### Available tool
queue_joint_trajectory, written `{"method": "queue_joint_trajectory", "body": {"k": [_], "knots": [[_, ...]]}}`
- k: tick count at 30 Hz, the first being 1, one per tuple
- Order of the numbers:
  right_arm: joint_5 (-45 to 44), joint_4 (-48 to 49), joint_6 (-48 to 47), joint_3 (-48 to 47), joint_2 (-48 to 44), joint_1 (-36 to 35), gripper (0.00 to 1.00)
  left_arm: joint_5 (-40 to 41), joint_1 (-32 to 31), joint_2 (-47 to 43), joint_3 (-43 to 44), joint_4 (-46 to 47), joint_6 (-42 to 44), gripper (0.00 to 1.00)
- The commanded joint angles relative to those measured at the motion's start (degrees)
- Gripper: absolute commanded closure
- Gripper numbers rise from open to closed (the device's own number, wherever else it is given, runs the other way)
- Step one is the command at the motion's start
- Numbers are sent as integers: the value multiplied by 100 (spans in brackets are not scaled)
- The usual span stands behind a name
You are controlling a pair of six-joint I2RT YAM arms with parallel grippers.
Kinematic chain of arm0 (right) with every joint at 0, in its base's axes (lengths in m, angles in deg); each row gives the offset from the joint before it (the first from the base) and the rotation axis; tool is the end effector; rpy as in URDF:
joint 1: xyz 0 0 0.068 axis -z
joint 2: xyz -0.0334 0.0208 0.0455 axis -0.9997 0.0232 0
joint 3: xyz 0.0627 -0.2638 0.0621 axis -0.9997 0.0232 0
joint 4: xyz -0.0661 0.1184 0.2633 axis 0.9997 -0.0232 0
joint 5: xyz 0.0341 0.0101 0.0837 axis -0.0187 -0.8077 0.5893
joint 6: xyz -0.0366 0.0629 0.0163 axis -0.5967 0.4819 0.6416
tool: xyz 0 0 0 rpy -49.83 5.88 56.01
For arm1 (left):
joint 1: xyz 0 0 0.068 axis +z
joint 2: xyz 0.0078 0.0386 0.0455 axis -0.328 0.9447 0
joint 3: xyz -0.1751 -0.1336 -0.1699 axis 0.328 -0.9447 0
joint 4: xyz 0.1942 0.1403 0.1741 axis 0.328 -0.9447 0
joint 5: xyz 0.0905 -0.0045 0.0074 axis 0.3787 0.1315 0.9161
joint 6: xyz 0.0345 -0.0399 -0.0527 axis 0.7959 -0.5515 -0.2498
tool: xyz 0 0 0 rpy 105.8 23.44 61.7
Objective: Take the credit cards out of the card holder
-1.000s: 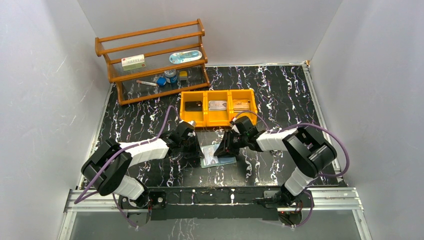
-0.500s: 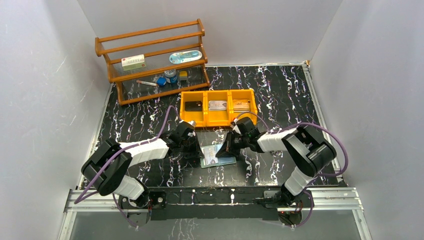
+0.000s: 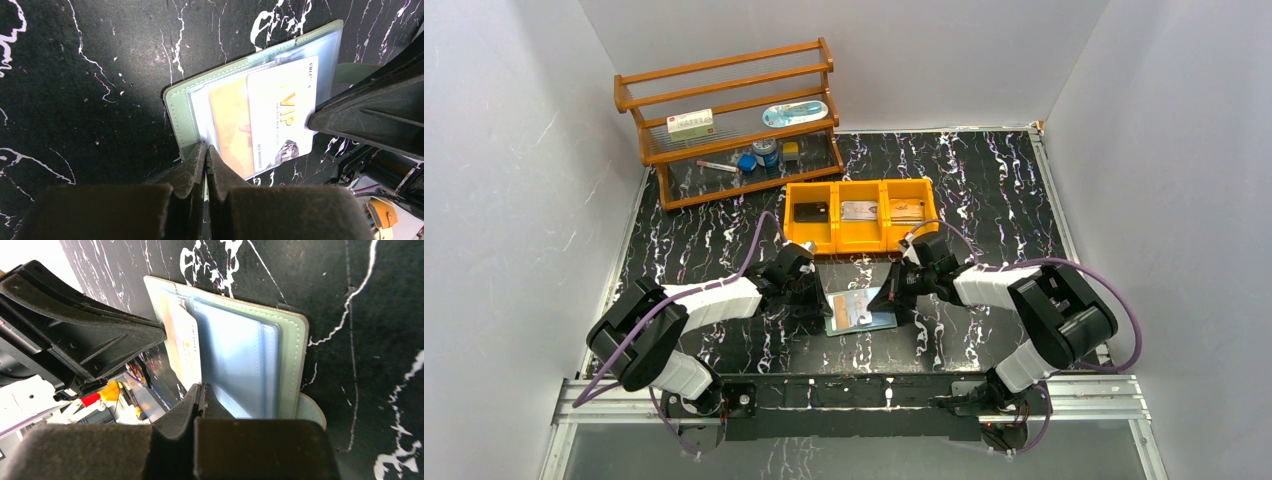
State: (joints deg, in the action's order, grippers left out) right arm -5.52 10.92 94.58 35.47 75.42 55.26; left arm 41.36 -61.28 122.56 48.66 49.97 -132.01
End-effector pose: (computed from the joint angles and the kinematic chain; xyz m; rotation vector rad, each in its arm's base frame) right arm 0.2377 0.1965 0.0883 0.1277 2.6642 1.2814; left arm 0.2239 -0.2174 0.1090 -0.0299 2.5994 -0.8731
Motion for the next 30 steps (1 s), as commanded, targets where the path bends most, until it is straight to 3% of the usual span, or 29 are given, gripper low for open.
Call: {"method": "queue_joint_trajectory", "body": {"k": [1,6,10,15,18,21,30], "knots": [[-46,-319,-286,104,-325,138,100,138,-94,116,-222,-573,121,100],[-130,-450,-300,223,-424,181,100,191,-92,-68,-176,-640,149,100],[-232,-379,-194,321,-535,186,100,312,-94,-321,-14,-862,184,92],[-173,-422,-212,225,-419,188,100,323,-94,-483,472,-969,256,60],[-147,-401,-190,219,-383,189,100,120,-100,-469,779,-831,389,51],[-196,-417,-164,219,-400,186,100,-355,-102,-149,988,-596,498,52],[-130,-38,190,322,-312,185,100,-1171,-374,834,1124,-91,480,71]]}}
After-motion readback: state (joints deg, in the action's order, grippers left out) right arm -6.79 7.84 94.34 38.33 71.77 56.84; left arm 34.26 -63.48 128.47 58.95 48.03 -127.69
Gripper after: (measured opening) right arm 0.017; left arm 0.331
